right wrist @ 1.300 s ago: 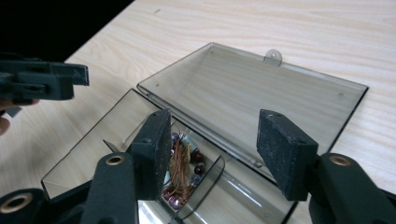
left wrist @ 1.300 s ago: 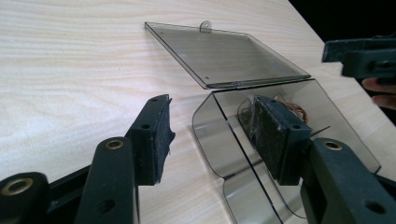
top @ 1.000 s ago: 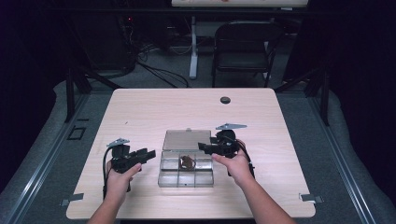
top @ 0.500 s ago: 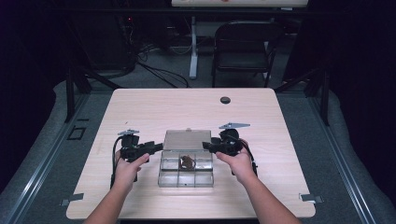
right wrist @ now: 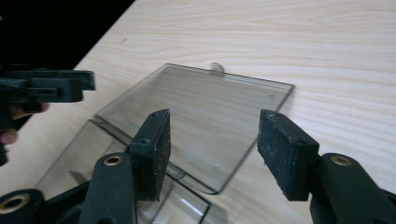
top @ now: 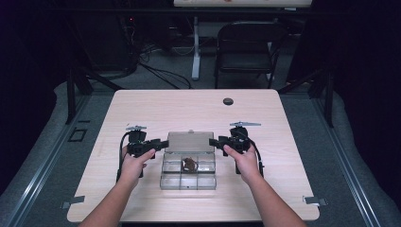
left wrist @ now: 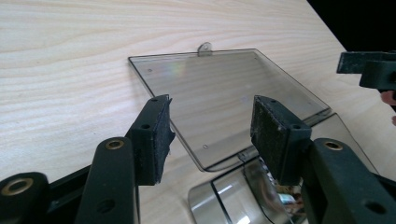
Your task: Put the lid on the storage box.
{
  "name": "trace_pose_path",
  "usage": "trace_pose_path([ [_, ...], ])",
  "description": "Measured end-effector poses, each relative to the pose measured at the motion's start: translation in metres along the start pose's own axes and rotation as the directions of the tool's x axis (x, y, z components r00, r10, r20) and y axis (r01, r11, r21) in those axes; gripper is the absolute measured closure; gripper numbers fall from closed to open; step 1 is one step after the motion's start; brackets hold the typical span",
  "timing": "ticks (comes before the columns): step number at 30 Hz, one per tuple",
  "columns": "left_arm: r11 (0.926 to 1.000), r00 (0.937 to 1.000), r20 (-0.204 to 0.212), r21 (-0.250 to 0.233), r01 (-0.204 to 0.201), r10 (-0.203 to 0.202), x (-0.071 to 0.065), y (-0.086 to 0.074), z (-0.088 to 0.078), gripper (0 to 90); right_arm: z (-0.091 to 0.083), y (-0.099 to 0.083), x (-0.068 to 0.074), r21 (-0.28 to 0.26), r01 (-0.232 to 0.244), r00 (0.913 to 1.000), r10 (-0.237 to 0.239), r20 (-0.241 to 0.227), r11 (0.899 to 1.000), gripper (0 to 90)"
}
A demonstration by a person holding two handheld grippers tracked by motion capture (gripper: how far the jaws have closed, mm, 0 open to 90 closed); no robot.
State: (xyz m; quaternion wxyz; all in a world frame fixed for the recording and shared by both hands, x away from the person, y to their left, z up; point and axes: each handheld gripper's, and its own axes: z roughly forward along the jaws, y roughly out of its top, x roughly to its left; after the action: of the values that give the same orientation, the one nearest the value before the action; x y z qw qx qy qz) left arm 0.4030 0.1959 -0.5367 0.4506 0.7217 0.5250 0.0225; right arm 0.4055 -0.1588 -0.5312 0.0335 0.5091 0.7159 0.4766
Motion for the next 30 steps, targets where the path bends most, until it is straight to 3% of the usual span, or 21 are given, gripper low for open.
trace_pose_path([
  [1, 1.0, 1.0, 0.0, 0.0, 0.0, 0.0, 0.0, 0.0, 0.0, 47.5, 0.0, 0.0, 0.0, 0.0, 0.0, 1.0, 0.0, 0.0, 1.0, 44.6],
  [2, 1.0, 1.0, -0.003, 0.004, 0.003, -0.003, 0.001, 0.001, 0.001, 46.7, 0.0, 0.0, -0.002, -0.004, 0.021, 0.9991, -0.021, 0.037, 1.0, 45.1],
  [6, 0.9996, 0.9994, 0.022, 0.009, 0.027, -0.027, 0.005, 0.002, 0.003, 45.9, -0.001, 0.001, -0.002, -0.024, 0.025, 0.9961, -0.022, 0.085, 0.999, 49.5],
  [10, 0.9994, 0.9987, 0.037, 0.004, 0.035, -0.035, 0.007, 0.002, 0.005, 46.3, -0.002, 0.001, -0.002, -0.045, 0.051, 0.9934, -0.046, 0.105, 0.998, 53.0],
  [15, 0.9986, 0.9977, 0.043, 0.002, 0.052, -0.052, 0.008, 0.005, 0.007, 44.5, -0.001, 0.004, -0.004, -0.011, 0.055, 0.993, -0.054, 0.105, 0.998, 53.1],
  [17, 0.9986, 0.9979, 0.036, -0.004, 0.053, -0.053, 0.008, 0.006, 0.009, 43.5, 0.001, 0.005, -0.005, 0.015, 0.036, 0.9956, -0.037, 0.086, 0.999, 53.0],
  [23, 0.9968, 0.9964, 0.041, 0.033, 0.073, -0.074, 0.011, 0.009, 0.013, 42.2, 0.004, 0.006, -0.007, 0.038, 0.002, 0.9965, -0.005, 0.084, 0.999, 51.7],
  [27, 0.9953, 0.9957, 0.038, 0.052, 0.082, -0.084, 0.014, 0.009, 0.017, 44.4, 0.011, 0.006, -0.009, 0.086, -0.02, 0.9976, 0.014, 0.067, 0.996, 49.0],
  [30, 0.9909, 0.9948, 0.013, 0.09, 0.099, -0.101, 0.016, 0.009, 0.022, 45.8, 0.015, 0.006, -0.009, 0.094, -0.051, 0.9976, 0.046, 0.052, 0.994, 49.5],
])
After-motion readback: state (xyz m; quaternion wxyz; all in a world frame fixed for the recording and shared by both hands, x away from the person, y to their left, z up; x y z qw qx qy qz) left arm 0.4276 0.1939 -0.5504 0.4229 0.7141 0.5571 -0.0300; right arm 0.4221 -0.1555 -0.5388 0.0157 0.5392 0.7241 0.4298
